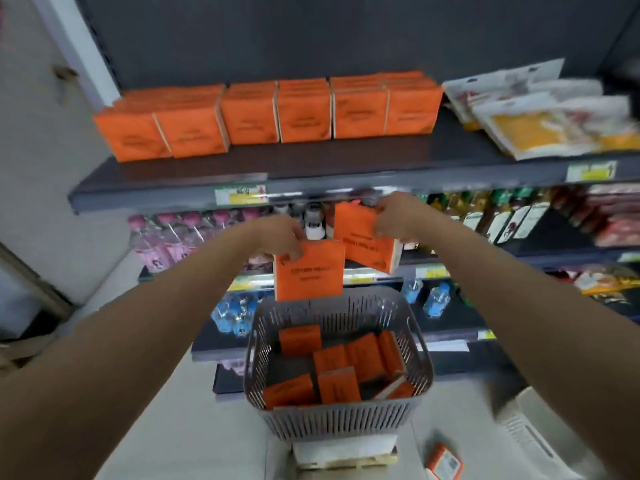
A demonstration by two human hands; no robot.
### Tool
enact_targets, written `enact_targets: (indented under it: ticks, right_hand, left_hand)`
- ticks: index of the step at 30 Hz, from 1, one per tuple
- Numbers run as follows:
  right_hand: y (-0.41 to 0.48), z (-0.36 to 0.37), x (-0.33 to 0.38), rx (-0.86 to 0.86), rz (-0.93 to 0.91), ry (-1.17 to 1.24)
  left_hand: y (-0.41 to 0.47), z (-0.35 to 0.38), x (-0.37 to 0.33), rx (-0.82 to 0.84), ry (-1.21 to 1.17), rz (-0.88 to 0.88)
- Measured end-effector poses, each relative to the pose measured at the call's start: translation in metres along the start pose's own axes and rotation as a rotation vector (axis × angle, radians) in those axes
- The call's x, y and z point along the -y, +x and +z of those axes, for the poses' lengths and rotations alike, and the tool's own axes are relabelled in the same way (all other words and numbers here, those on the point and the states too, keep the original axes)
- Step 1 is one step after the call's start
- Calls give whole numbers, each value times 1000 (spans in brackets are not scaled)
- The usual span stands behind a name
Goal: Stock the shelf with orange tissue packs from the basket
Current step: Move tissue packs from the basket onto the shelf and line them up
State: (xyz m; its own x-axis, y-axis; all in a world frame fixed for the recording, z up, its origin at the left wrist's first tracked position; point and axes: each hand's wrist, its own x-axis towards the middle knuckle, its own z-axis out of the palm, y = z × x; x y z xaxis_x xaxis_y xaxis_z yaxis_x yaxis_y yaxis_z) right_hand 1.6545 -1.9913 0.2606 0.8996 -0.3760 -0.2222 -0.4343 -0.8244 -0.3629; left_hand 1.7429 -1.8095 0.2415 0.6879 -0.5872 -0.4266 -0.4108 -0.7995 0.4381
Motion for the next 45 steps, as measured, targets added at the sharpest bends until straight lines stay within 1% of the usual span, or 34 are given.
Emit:
enact_targets:
  ticks: [5, 8, 13, 15, 17, 20, 23, 30, 32, 34, 36, 38, 42, 45]
  right_hand:
    - [-6, -43, 27, -186, -105, 72]
    - [2, -59, 42, -312, -152, 131]
    - [28, -73, 65, -486, -188, 89]
    - [41, -76, 72, -531, -177, 58]
    - [56, -79, 81, -540, -160, 26]
    - [79, -81, 90, -530, -144, -2]
    - [107, -79, 95, -508, -129, -20]
    - [162, -68, 106, -380, -112, -16]
    - [174, -62, 108, -374, -109, 54]
    - [183, -56, 109, -437, -82, 174]
    - [186, -50, 109, -497, -46, 253]
    - [188, -45, 109, -503, -3, 282]
    - [193, -37, 107, -503, 66, 327]
    - [196, -36, 109, -531, 96, 374]
  left_hand:
    - [-33, -51, -6, -265, -67, 39]
    - [-43, -79, -4, -392, -174, 52]
    - [-42, -121, 6, -610, -223, 95]
    - [-32, -135, 12, -667, -239, 103]
    - [-18, -148, 18, -699, -279, 114]
    - [7, -164, 25, -745, -275, 102]
    - [37, -177, 34, -737, -260, 88]
    - [97, -191, 58, -735, -73, 75]
    - [108, -191, 62, -765, 8, 81]
    - [116, -190, 66, -810, 79, 97]
    - [120, -188, 71, -846, 99, 105]
    - [124, -187, 76, -874, 121, 127]
    - [129, -187, 82, -874, 183, 186]
    - [130, -188, 83, -882, 288, 199]
